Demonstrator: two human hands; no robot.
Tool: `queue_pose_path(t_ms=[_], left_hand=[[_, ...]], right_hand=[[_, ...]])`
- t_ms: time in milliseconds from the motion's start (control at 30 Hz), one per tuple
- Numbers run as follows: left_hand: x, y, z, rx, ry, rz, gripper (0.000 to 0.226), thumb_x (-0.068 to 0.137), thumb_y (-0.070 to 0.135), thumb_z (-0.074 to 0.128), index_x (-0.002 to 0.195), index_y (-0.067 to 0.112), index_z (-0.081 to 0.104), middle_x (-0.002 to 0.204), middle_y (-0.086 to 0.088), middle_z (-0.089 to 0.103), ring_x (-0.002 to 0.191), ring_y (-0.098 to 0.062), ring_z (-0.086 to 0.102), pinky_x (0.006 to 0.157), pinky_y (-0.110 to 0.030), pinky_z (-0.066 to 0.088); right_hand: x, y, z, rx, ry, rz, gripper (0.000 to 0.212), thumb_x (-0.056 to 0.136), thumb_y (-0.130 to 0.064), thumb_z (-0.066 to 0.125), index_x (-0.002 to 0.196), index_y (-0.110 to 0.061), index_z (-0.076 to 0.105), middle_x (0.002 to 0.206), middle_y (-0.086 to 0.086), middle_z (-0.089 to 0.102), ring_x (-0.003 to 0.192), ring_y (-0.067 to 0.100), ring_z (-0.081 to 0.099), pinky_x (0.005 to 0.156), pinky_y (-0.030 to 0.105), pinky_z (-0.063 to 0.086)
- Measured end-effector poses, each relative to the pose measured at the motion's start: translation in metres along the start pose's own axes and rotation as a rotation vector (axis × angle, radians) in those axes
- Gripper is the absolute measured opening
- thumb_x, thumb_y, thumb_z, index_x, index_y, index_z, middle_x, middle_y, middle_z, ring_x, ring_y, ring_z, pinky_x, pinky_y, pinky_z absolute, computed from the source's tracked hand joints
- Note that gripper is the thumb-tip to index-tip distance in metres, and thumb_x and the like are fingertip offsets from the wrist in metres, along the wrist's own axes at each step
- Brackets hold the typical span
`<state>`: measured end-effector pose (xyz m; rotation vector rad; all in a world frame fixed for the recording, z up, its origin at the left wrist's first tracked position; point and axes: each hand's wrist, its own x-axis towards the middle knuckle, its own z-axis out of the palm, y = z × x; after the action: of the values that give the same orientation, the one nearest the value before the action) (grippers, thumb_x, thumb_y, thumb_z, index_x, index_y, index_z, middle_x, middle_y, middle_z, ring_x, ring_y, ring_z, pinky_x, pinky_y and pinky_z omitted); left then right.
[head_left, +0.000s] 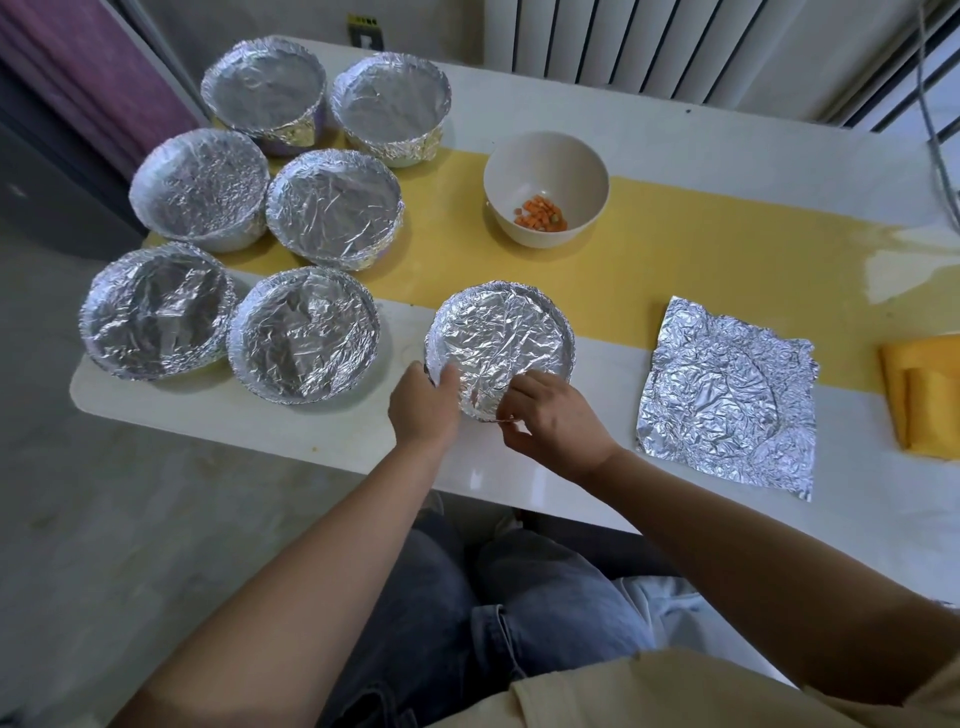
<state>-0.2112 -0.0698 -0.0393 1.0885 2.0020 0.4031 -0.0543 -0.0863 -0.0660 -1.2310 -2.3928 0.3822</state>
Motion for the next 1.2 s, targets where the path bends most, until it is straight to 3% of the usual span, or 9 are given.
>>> queue_pose_path(t_ms=[200, 300, 400, 500, 600, 733, 800, 1000, 1200], left_hand=[[0.006, 0.01, -0.005, 0.069, 0.115, 0.047, 0.032, 0.099, 0.004, 0.039, 0.111, -0.023, 0.052, 0.113, -0.039, 0.056, 0.11, -0.049, 0.054, 0.092, -0.055, 0.043], [0.01, 0.007, -0.004, 0.038, 0.107, 0.088, 0.029, 0.098, 0.004, 0.04, 0.084, -0.017, 0.054, 0.092, -0.036, 0.056, 0.096, -0.051, 0.054, 0.08, -0.054, 0.045], [0.01, 0.003, 0.0, 0.024, 0.107, 0.07, 0.038, 0.099, 0.019, 0.047, 0.065, 0.005, 0.038, 0.06, -0.008, 0.039, 0.08, -0.049, 0.05, 0.06, -0.043, 0.038], [0.002, 0.005, 0.002, 0.013, 0.12, 0.033, 0.037, 0.1, 0.019, 0.047, 0.089, -0.014, 0.06, 0.082, -0.028, 0.061, 0.092, -0.047, 0.06, 0.072, -0.05, 0.045], [0.003, 0.004, 0.004, 0.042, 0.136, 0.047, 0.034, 0.099, 0.008, 0.042, 0.104, -0.022, 0.057, 0.108, -0.038, 0.059, 0.105, -0.048, 0.057, 0.087, -0.053, 0.045], [0.014, 0.001, 0.003, 0.06, 0.108, 0.089, 0.038, 0.099, 0.009, 0.042, 0.063, -0.005, 0.048, 0.063, -0.02, 0.047, 0.07, -0.043, 0.046, 0.054, -0.042, 0.035], [0.014, -0.001, 0.006, 0.059, 0.09, 0.072, 0.041, 0.1, 0.018, 0.045, 0.062, 0.002, 0.041, 0.06, -0.006, 0.038, 0.068, -0.028, 0.038, 0.055, -0.036, 0.029], [0.017, -0.006, 0.008, 0.145, 0.096, 0.079, 0.048, 0.1, 0.012, 0.04, 0.053, 0.011, 0.031, 0.055, -0.004, 0.033, 0.064, -0.027, 0.035, 0.052, -0.034, 0.018], [0.028, -0.003, 0.008, 0.134, 0.009, 0.113, 0.045, 0.102, 0.028, 0.039, 0.08, -0.005, 0.06, 0.081, -0.022, 0.063, 0.081, -0.038, 0.058, 0.066, -0.038, 0.038]], right_hand=[[0.0, 0.001, 0.001, 0.0, -0.005, -0.03, 0.013, 0.072, 0.002, 0.066, 0.066, -0.008, 0.059, 0.069, 0.008, 0.055, 0.061, 0.028, 0.052, 0.053, 0.033, 0.043], [0.0, 0.002, 0.002, -0.016, 0.012, -0.029, 0.011, 0.075, 0.0, 0.062, 0.066, -0.007, 0.059, 0.069, 0.008, 0.055, 0.062, 0.028, 0.052, 0.053, 0.033, 0.042], [0.001, 0.0, 0.007, -0.024, 0.053, -0.008, 0.014, 0.075, 0.001, 0.062, 0.064, -0.007, 0.058, 0.067, 0.008, 0.054, 0.06, 0.029, 0.051, 0.052, 0.035, 0.043], [0.001, 0.0, 0.01, -0.028, 0.069, 0.003, 0.015, 0.074, 0.002, 0.062, 0.064, -0.007, 0.058, 0.066, 0.008, 0.053, 0.059, 0.029, 0.051, 0.051, 0.037, 0.044], [0.003, -0.002, 0.011, -0.031, 0.072, 0.01, 0.014, 0.075, 0.0, 0.062, 0.064, -0.007, 0.057, 0.066, 0.008, 0.054, 0.059, 0.029, 0.051, 0.05, 0.035, 0.044], [0.005, -0.006, 0.012, -0.033, 0.087, 0.032, 0.013, 0.076, -0.003, 0.056, 0.064, -0.008, 0.057, 0.065, 0.007, 0.054, 0.059, 0.028, 0.051, 0.049, 0.033, 0.043], [0.006, -0.007, 0.013, -0.042, 0.096, 0.038, 0.014, 0.077, -0.005, 0.054, 0.064, -0.009, 0.058, 0.065, 0.007, 0.054, 0.058, 0.028, 0.052, 0.049, 0.033, 0.043], [0.01, -0.013, 0.016, -0.049, 0.087, 0.067, 0.02, 0.08, -0.012, 0.048, 0.063, -0.008, 0.059, 0.064, 0.006, 0.054, 0.058, 0.028, 0.053, 0.047, 0.032, 0.043], [0.016, -0.017, 0.019, -0.024, 0.097, 0.109, 0.023, 0.082, -0.013, 0.047, 0.062, -0.008, 0.058, 0.064, 0.006, 0.053, 0.058, 0.028, 0.054, 0.045, 0.032, 0.043]])
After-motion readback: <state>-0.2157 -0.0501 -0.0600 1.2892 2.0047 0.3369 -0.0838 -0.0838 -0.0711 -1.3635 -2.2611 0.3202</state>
